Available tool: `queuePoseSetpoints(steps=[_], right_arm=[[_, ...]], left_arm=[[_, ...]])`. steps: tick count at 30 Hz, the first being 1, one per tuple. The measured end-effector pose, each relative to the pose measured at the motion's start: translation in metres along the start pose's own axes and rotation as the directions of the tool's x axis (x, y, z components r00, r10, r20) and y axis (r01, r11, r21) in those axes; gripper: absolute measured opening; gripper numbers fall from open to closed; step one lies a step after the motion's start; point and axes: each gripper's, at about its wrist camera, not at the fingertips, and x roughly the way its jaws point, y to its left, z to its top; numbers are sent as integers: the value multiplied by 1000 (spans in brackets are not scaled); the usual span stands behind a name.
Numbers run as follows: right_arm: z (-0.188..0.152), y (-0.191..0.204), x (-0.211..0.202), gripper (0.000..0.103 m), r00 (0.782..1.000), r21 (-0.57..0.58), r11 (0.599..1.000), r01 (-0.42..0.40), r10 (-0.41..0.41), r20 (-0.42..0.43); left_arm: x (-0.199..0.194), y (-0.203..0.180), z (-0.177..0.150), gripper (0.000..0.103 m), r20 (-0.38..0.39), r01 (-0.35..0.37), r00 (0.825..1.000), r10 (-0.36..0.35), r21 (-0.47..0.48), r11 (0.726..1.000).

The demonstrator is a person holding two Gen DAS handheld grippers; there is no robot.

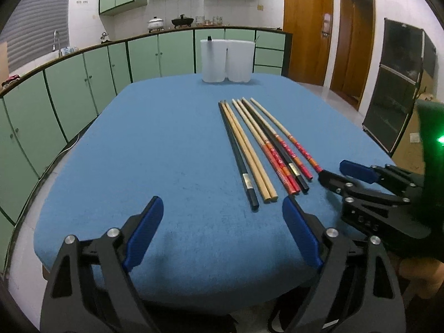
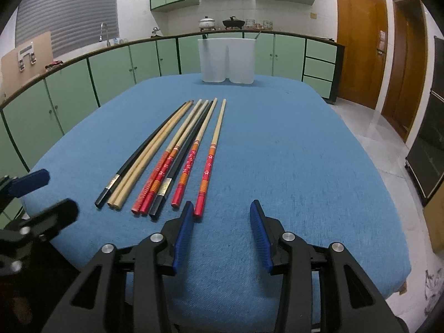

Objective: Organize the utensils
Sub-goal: 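Move both tools back over the row of chopsticks, then grasp a red-patterned chopstick with the right tool while the left tool grasps a black chopstick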

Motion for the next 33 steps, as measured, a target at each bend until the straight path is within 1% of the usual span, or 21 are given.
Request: queuePoseSetpoints(steps=[1,3,5,7,11,14,16,21,25,26,27,29,30,33], right_arm=[[0,0,0,36,1000,-2,1000,-1,1,1],[1,-3,2,33,1000,0,1000,-4,4,2],[2,-5,4,27,1000,3,1000,-5,5,3],[3,-6,5,23,1000,3,1000,-4,4,4],[6,-9,7,13,1000,18,1000,3,-3,6],[6,-11,8,12,1000,26,1000,4,-4,6],[6,-11,8,12,1000,26,1000,4,-4,5],[7,-12,9,12,1000,30,1000,1,-1,3],[8,-13,10,12,1000,29,1000,1,-1,3],[8,-14,10,10,1000,30,1000,4,-4,3],[8,-14,10,9,1000,33,999,6,-6,2],[8,-18,11,7,1000,47,999,11,-11,2],[8,-19,11,7,1000,50,999,11,-11,1],[7,-20,11,7,1000,50,999,14,-14,3]], left_arm=[[3,-1,1,80,-5,-5,1000,5,1,1000],[10,0,2,73,-20,-21,1000,21,-1,1000],[17,-1,1,70,-35,-26,999,26,-9,1000],[20,1,1,69,-42,-23,999,22,-20,1000],[20,-2,-1,68,-30,-35,999,34,-13,999],[21,-2,0,65,-30,-36,999,35,-22,999],[21,-3,-1,64,-29,-33,999,32,-23,999],[19,-14,-1,64,-15,-19,1000,19,21,1000],[25,-11,3,64,-26,-27,999,26,-6,1000],[27,-10,3,61,-28,-30,999,30,-12,999],[28,-8,4,55,-35,-32,999,31,-18,999],[31,-4,4,48,-44,-30,999,29,-37,999],[31,-4,4,42,-42,-33,999,31,-40,999],[31,-1,4,27,-39,-33,999,31,-57,998]])
